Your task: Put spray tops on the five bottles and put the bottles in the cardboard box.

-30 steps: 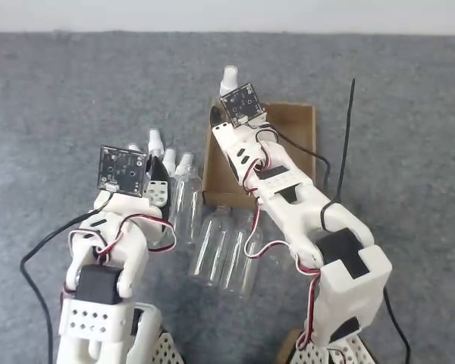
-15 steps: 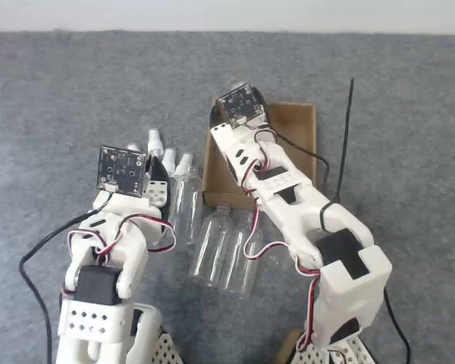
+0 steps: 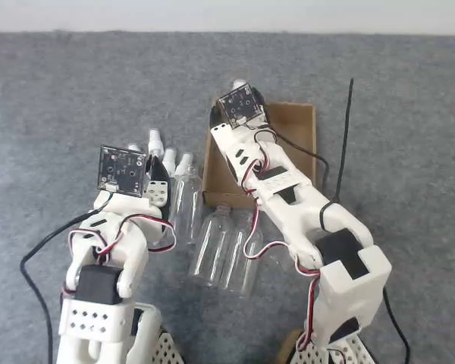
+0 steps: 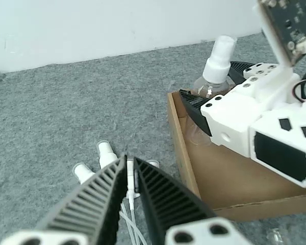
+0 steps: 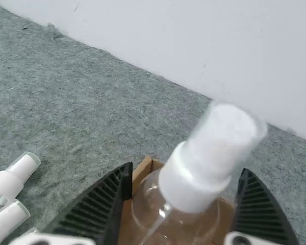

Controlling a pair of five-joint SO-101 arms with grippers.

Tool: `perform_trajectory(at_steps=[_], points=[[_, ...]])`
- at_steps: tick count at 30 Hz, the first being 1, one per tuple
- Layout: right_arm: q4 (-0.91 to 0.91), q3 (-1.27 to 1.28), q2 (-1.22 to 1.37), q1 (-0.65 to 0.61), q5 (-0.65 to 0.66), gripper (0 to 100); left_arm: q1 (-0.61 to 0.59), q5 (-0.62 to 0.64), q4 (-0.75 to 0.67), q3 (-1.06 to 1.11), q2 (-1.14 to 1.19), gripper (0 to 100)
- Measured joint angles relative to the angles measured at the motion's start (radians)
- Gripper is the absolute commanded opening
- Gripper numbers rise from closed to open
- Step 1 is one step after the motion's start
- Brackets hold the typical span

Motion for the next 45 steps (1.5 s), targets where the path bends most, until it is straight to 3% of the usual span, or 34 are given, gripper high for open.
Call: perform_trajectory(at_steps=[10,16,20,24,29,33,39,45], points=[[0.232,0.000,-0.351,0.000,0.000,27.4,0.000,0.000,0.000,0.000,0.000,1],[0.483,0.000,-0.628,-0.002,0.000,26.5,0.000,0.000,0.000,0.000,0.000,1],[0.733,0.000,-0.824,0.000,0.000,14.7,0.000,0.000,0.000,0.000,0.000,1],[1.053,0.000,-1.022,0.000,-0.083,7.6,0.000,0.000,0.000,0.000,0.000,1],[1.432,-0.002,-1.244,-0.002,-0.147,12.1,0.000,0.000,0.000,0.000,0.000,1],[1.657,0.017,-1.353,-0.002,-0.247,21.9,0.000,0.000,0.000,0.000,0.000,1],[1.741,0.180,-1.341,0.005,-0.428,39.6,0.000,0.000,0.000,0.000,0.000,1],[1.741,0.262,-1.338,0.003,-0.476,28.5,0.000,0.000,0.000,0.000,0.000,1]])
